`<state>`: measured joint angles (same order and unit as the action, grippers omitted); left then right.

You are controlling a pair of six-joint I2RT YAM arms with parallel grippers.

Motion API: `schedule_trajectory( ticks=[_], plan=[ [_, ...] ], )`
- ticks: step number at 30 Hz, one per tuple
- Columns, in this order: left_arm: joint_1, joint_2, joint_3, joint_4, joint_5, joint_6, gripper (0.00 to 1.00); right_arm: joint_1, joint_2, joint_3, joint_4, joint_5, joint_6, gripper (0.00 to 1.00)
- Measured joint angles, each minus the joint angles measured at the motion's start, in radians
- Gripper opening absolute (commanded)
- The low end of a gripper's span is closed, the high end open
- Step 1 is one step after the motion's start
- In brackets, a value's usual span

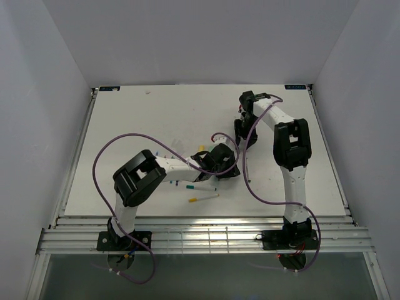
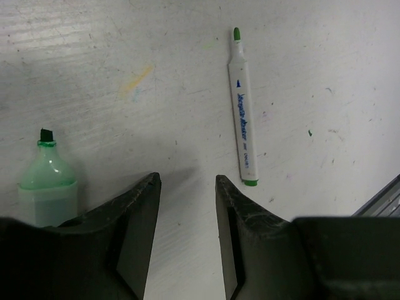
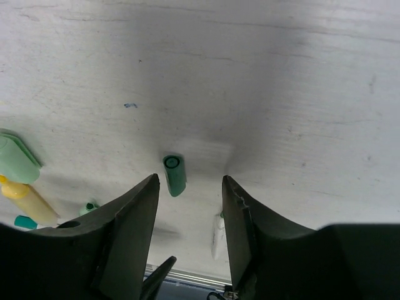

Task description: Open the pen caps

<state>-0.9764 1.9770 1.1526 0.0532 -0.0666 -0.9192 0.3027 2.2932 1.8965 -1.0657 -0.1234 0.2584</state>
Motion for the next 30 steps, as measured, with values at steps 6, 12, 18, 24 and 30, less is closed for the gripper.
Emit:
schedule_trajectory(
  ticks=[6, 12, 18, 24, 30],
  plan=[
    [0.000, -0.045, 0.021, -0.123, 0.007, 0.082, 0.53, -0.005, -0.109, -0.017, 0.008, 0.042, -0.008, 0.54],
    [0.031, -0.195, 0.076, -0.253, 0.022, 0.180, 0.54, -0.019, -0.344, -0.219, 0.029, 0.047, -0.016, 0.54],
    [0.163, -0.470, 0.088, -0.362, 0.050, 0.251, 0.60, -0.005, -0.513, -0.435, 0.047, 0.008, 0.010, 0.51],
    [0.329, -0.592, 0.117, -0.515, 0.085, 0.302, 0.61, 0.160, -0.665, -0.568, 0.100, -0.082, 0.111, 0.51],
    [0.420, -0.609, 0.130, -0.705, 0.105, 0.325, 0.62, 0.381, -0.660, -0.560, 0.191, -0.142, 0.121, 0.51]
  ],
)
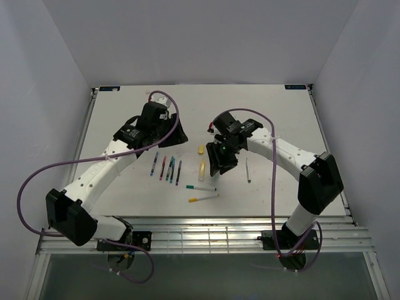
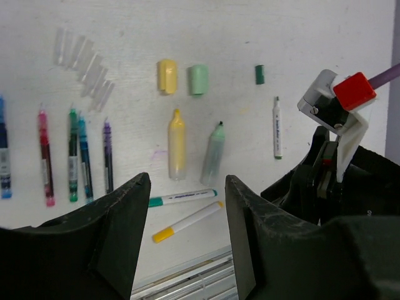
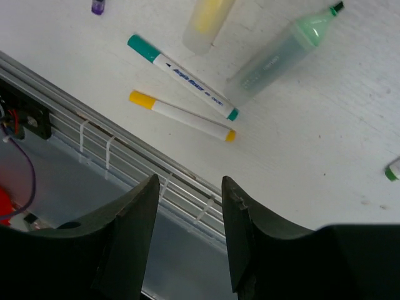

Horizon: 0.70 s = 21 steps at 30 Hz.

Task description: Open the pen caps

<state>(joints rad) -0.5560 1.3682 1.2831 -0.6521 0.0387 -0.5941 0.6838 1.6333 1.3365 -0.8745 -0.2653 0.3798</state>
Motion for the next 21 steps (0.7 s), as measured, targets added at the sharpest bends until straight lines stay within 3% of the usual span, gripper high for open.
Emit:
schedule_trajectory(
  ticks=[6, 11, 21],
  plan=[
    [0.032, -0.119, -0.016, -0.158, -0.135, -0.045, 0.74, 0.110, 0.178, 0.161, 0.012, 0.032, -0.106, 0.49],
    [0.045, -0.220, -0.016, -0.233, -0.192, -0.069, 0.74, 0.169, 0.292, 0.232, 0.023, 0.079, -0.172, 0.43],
    [0.057, -0.280, -0.052, -0.325, -0.194, -0.084, 0.74, 0.209, 0.338, 0.126, 0.103, 0.155, -0.268, 0.43]
  ],
)
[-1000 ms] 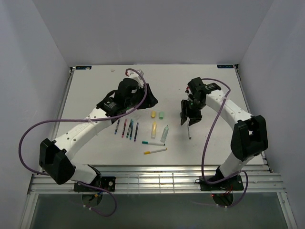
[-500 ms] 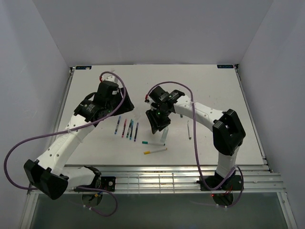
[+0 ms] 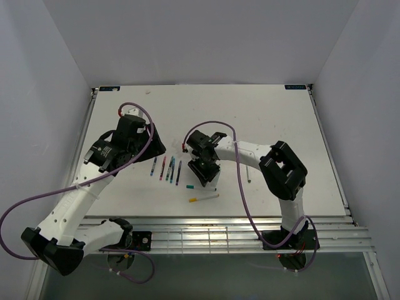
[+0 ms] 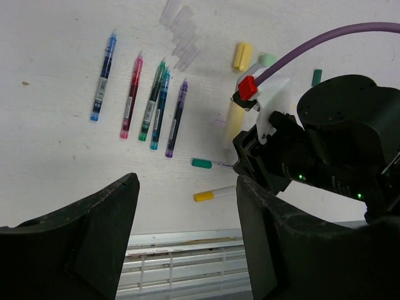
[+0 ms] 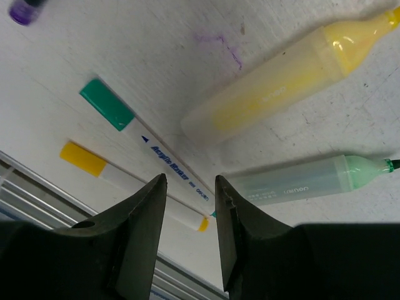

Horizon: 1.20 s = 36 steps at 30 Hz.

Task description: Open the pen caps

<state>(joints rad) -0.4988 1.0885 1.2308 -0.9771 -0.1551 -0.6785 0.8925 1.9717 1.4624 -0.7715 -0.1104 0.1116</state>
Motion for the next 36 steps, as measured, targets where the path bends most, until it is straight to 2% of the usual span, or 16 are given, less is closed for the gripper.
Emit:
schedule_trajectory(
  ticks=[18, 36],
  plan=[
    [0.003, 0.013, 0.000, -0.014, 0.033, 0.000, 0.74, 0.013, -0.043, -0.132, 0.121, 0.005, -0.069, 0.41],
    [0.013, 0.035, -0.045, 0.013, 0.062, 0.001, 0.74, 0.041, -0.138, -0.126, 0.128, -0.015, -0.068, 0.39]
  ],
)
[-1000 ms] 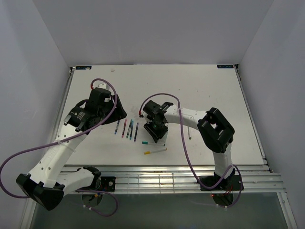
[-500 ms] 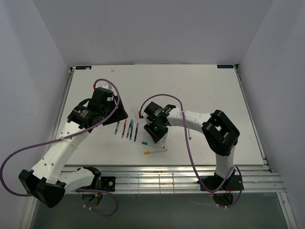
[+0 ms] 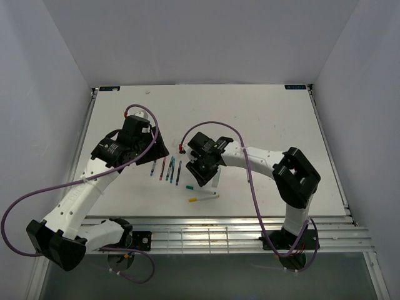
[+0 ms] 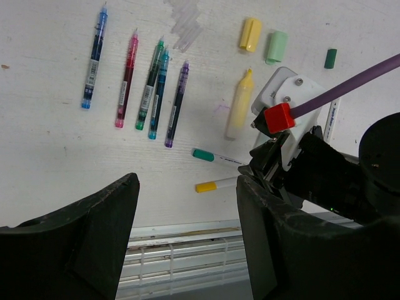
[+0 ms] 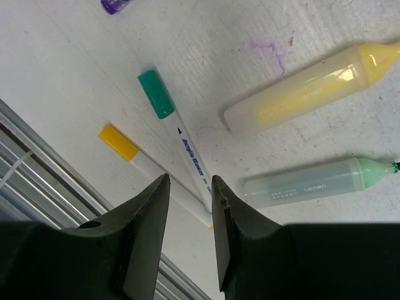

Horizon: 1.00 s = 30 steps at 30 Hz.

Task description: Open the pen caps

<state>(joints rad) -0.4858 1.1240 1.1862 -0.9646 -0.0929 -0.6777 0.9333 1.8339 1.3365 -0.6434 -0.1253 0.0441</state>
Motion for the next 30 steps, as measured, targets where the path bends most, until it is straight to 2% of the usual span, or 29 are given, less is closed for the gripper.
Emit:
schedule_trajectory(
  ticks=[17, 30],
  plan=[
    [0.007, 0.000, 0.000, -0.004, 0.003, -0.003, 0.74, 0.019, 0.023, -0.081, 0.049, -0.012, -0.004, 0.37],
    [0.011, -0.002, 0.000, -0.008, 0.004, -0.020, 0.74, 0.052, 0.039, -0.105, 0.094, -0.006, -0.022, 0.29]
  ],
)
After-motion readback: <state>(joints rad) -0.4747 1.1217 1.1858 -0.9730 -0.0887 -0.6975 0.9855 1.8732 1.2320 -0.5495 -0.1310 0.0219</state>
